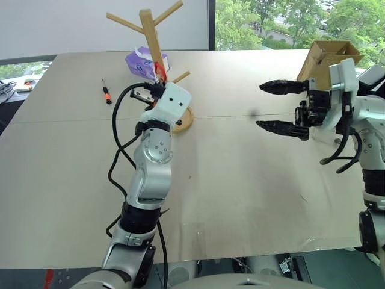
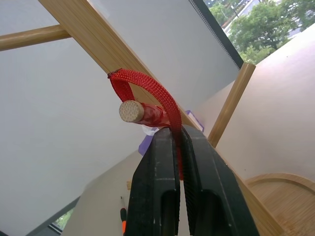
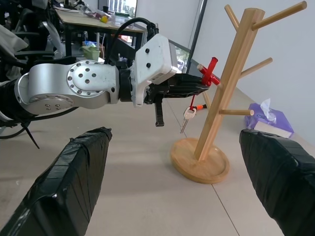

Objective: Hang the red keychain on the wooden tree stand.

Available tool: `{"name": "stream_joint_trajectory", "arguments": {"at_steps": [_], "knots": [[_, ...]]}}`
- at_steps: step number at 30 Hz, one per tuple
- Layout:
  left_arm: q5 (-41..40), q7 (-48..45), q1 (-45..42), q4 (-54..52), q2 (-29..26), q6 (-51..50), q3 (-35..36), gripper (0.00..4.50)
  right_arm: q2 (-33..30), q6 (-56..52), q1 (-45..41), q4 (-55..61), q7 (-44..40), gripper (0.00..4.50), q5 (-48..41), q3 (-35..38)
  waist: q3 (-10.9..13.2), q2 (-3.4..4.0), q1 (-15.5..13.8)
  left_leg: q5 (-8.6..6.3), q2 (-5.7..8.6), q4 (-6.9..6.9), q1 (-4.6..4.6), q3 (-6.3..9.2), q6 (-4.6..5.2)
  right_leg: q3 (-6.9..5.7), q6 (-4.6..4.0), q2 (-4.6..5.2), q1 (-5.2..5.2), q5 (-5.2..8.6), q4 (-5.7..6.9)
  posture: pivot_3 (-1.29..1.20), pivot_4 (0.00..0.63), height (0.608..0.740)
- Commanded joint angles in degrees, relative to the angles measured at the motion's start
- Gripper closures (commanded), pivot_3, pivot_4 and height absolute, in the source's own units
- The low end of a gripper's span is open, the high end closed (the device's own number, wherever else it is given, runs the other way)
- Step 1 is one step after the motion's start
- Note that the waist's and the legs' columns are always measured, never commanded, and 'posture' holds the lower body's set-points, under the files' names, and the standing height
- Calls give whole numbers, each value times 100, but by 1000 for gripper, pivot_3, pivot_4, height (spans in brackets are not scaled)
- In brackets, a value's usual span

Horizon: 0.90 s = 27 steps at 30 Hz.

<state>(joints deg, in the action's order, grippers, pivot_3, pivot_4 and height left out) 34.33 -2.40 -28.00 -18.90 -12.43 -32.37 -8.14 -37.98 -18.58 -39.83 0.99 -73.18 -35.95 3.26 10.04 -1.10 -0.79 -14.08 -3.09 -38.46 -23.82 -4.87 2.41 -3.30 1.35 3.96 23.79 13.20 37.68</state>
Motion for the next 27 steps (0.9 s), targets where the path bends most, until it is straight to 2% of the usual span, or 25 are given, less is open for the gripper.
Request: {"name": "stream_joint_trajectory", "arguments": {"at_steps": [1, 8, 15, 22, 27], "knots": [[-170, -21, 16, -168, 109, 42, 147, 3499, -52, 26, -13, 187, 38, 0, -106, 235, 0, 0, 0, 0, 0, 0, 0, 0, 0, 0, 0, 0, 0, 0, 0, 0, 150, 740], [-406, 85, 164, -208, 335, 6, 375, 99, -45, 28, 20, 148, 36, 0, -104, 243, 0, 0, 0, 0, 0, 0, 0, 1, 0, 0, 0, 0, 0, 0, 0, 0, 150, 740], [-1829, -106, 870, -739, 1041, 420, 1129, 29, 63, -252, 209, 114, 440, 0, -246, 392, 0, -1, 5, 0, -2, 0, 0, 1, 0, 1, 0, 3, 0, 0, 0, 0, 150, 740], [-3215, -313, 1794, -734, 1062, 921, 2339, 29, 1035, -67, 1097, 65, 2322, 0, 224, 674, -2, -2, 11, 1, -7, -2, 7, 0, -2, 0, -1, -1, -2, 0, 8, 0, 150, 740], [-3431, -367, 2094, -284, 744, 1688, 2552, 29, 1892, 537, 1695, -36, 3894, 0, 1088, 667, -3, -3, -4, 2, -2, -11, 2, 0, -3, -1, 1, -1, -1, 1, 10, 0, 150, 740]]}}
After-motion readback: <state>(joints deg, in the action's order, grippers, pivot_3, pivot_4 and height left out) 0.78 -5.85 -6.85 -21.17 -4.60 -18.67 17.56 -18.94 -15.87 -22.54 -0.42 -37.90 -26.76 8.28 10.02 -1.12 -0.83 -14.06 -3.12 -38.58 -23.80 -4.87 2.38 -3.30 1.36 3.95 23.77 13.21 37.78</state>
